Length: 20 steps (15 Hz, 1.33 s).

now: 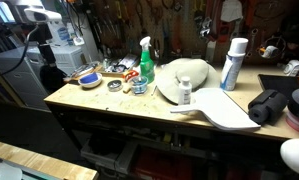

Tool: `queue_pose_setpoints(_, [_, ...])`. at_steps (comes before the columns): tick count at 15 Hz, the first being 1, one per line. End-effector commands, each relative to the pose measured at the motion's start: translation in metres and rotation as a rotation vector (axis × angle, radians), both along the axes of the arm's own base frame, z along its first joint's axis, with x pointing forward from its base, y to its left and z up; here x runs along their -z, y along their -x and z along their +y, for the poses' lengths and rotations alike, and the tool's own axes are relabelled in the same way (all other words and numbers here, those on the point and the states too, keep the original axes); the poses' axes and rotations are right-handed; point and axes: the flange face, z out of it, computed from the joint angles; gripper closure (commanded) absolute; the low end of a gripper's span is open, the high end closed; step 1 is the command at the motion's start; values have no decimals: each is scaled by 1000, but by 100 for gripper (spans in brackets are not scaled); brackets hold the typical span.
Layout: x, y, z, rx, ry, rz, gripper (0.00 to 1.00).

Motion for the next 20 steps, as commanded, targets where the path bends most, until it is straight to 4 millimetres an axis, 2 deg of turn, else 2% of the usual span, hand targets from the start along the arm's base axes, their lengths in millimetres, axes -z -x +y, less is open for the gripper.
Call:
queue_pose_setpoints(1, [22, 23, -88, 73, -96, 28, 0])
queue_pose_setpoints(4, [55, 51, -160, 160, -180, 75, 0])
queue_pose_setpoints(5, [63, 55, -176, 208, -205, 88, 0])
queue_pose_setpoints(6, [47, 55, -149, 164, -181, 54, 0])
queue_pose_setpoints(7, [53, 60, -160, 179, -195, 64, 0])
queue_pose_setpoints(8, [54, 59, -162, 179, -196, 67, 0])
queue_pose_setpoints(11, [53, 51, -146, 138, -143, 47, 0])
queue_pose_setpoints(12, [51, 40, -143, 98, -72, -35, 0])
queue_pose_setpoints(16, [46, -9, -142, -34, 88, -144, 0])
queue_pose_setpoints(20, [47, -48, -165, -169, 276, -253, 0])
